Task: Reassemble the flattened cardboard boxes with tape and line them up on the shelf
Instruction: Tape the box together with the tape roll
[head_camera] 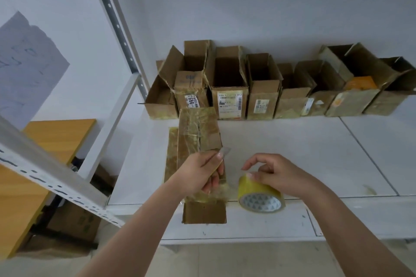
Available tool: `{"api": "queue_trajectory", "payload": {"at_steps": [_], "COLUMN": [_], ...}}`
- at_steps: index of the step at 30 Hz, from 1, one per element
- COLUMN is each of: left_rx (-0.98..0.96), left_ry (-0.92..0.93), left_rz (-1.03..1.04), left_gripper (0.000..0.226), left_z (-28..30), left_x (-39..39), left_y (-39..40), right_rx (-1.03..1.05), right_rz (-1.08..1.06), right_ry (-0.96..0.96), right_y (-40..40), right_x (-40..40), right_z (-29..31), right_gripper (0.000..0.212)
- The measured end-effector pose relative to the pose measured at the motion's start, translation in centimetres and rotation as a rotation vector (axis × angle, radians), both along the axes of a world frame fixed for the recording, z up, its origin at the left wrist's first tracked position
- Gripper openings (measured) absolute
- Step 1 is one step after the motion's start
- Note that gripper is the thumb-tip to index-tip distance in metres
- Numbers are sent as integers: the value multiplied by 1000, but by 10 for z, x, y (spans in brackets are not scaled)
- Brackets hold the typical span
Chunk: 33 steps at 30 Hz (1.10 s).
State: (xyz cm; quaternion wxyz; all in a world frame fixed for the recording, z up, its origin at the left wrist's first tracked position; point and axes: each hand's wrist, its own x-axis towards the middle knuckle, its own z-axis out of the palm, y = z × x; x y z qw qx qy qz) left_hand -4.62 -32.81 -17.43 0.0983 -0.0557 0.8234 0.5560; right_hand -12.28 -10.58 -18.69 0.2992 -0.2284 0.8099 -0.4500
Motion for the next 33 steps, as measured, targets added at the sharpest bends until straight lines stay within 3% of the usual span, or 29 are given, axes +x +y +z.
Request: {"api": "queue_trajectory", "payload": {"at_steps": [2,5,8,12,17,21,25,27,29,31,33], "left_rx": [-14,-54,-109,-542,-914,-1133,-1251,-1155,-823,-393,-180], "left_ry": [14,23,-41,-63,-148,-171,-125,-112,-146,-175,-153], "left_rz": [-8,-23,-90,-355,-495,-471,-420,-435,-377,-188,-3], "left_gripper": [46,48,45,45,48,46,45,46,45,43,42], "left_z": [-1,-1,1,16,32,32,29,29,27,24,17], "left_x": [0,0,-1,-3,-13,-17,-17,-16,-13,-9,-6], "left_y": [0,0,3,12,33,53,61,53,36,20,14], "right_rx": [202,508,382,187,157,204,179,172,147,139,138], "right_rz": [-23,-71,-66,-24,-109,-151,-208,-233,-259,-271,-287], "right_ry": [134,324,244,137,208,289,229,197,136,100,74], "right_y": [-1,1,6,16,15,14,16,18,19,18,13], "right_x": [-4,-6,-8,-7,1,10,16,17,18,19,22], "right_z": [-2,-7,-8,-6,-7,-7,-9,-11,-12,-14,-18], "right_gripper": [10,30,24,9,11,12,15,16,14,14,15]}}
